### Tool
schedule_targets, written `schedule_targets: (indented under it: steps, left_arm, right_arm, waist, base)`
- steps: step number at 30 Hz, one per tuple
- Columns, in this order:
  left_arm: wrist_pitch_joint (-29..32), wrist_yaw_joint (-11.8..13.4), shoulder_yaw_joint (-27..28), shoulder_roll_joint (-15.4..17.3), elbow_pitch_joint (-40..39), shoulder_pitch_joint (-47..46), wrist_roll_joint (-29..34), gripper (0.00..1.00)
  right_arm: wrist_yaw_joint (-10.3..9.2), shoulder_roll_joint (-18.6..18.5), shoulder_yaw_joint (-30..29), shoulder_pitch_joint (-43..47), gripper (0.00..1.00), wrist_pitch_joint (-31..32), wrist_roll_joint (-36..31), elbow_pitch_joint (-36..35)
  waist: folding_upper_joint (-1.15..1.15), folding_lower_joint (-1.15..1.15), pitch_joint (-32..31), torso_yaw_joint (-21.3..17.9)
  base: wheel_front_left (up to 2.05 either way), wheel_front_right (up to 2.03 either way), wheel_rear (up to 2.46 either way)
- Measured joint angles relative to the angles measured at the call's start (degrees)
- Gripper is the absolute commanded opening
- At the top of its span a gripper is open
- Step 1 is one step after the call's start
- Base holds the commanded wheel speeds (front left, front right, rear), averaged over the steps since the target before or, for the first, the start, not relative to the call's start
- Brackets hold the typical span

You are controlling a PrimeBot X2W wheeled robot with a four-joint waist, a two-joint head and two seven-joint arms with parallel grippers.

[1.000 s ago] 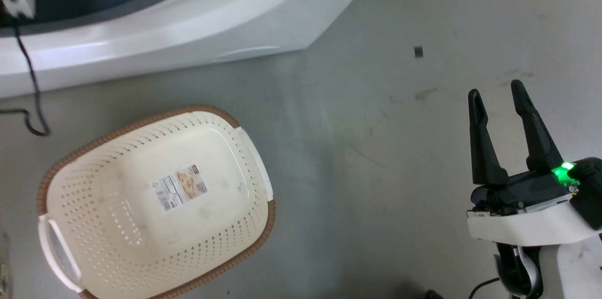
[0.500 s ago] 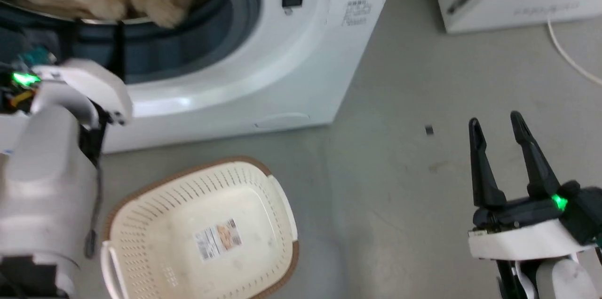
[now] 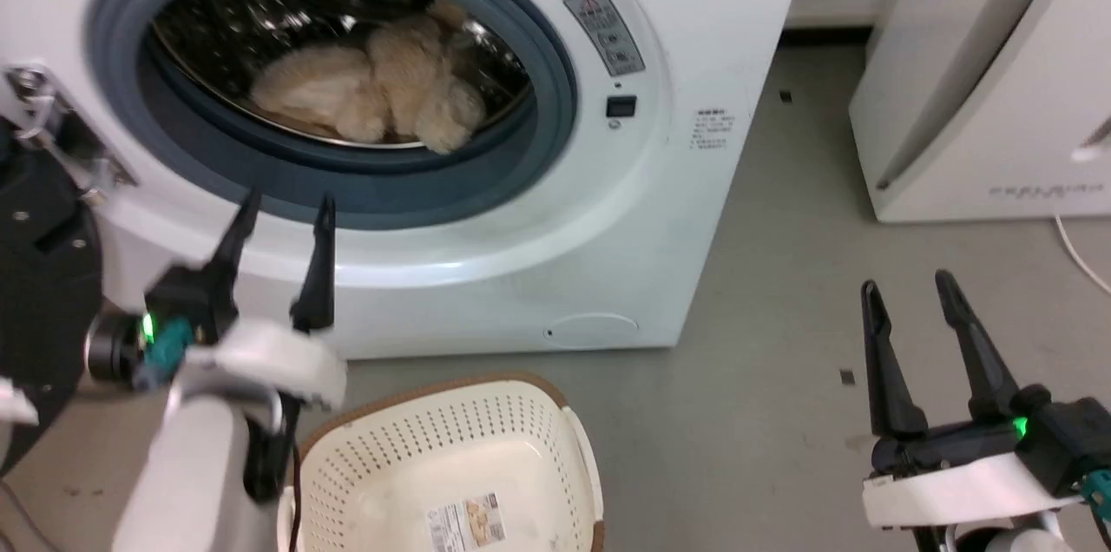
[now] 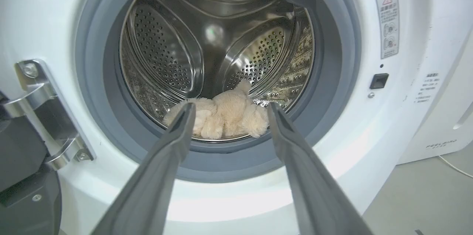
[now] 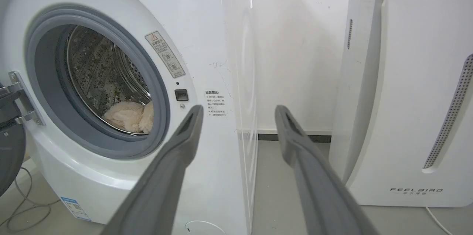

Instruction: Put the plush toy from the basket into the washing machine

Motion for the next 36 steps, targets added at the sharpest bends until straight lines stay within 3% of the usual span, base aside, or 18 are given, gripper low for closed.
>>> schedule_targets:
  steps: [7,13,27,28,36]
  left_arm:
    - [0.01,3.69,1.36,-2.52,-10.61,14.13,1.24,1.00]
    - [0.01,5.26,1.05,-5.14,-16.13,23.34,2.91,1.00]
    - [0.01,5.06,-0.18,-7.23,-16.55,28.07,4.63,1.00]
    - [0.04,4.92,-0.18,-7.28,-16.58,28.05,4.65,0.00]
    - [0.64,4.91,-0.16,-7.31,-16.60,28.04,4.63,0.00]
  right_arm:
    - [0.00,0.00,0.57,2.55,1.00,0.00,0.01,0.25]
    - [0.00,0.00,0.81,4.25,1.00,0.00,0.01,0.55]
    - [0.00,0.00,1.99,5.89,1.00,0.00,0.20,1.87]
    - [0.00,0.00,1.99,5.88,0.00,0.01,0.19,1.89]
    - [0.00,0.00,1.99,5.87,0.00,0.46,0.09,1.90]
  waist:
    - [0.00,0.00,-4.16,1.18]
    - [0.00,-0.01,-6.70,1.61]
    - [0.00,0.00,-7.91,1.80]
    - [0.00,0.00,-7.81,1.78]
    - [0.00,0.00,-7.87,1.80]
  base:
    - [0.00,0.00,0.00]
    - [0.00,0.00,0.00]
    - [0.00,0.00,0.00]
    - [0.00,0.00,0.00]
    - [0.00,0.00,0.00]
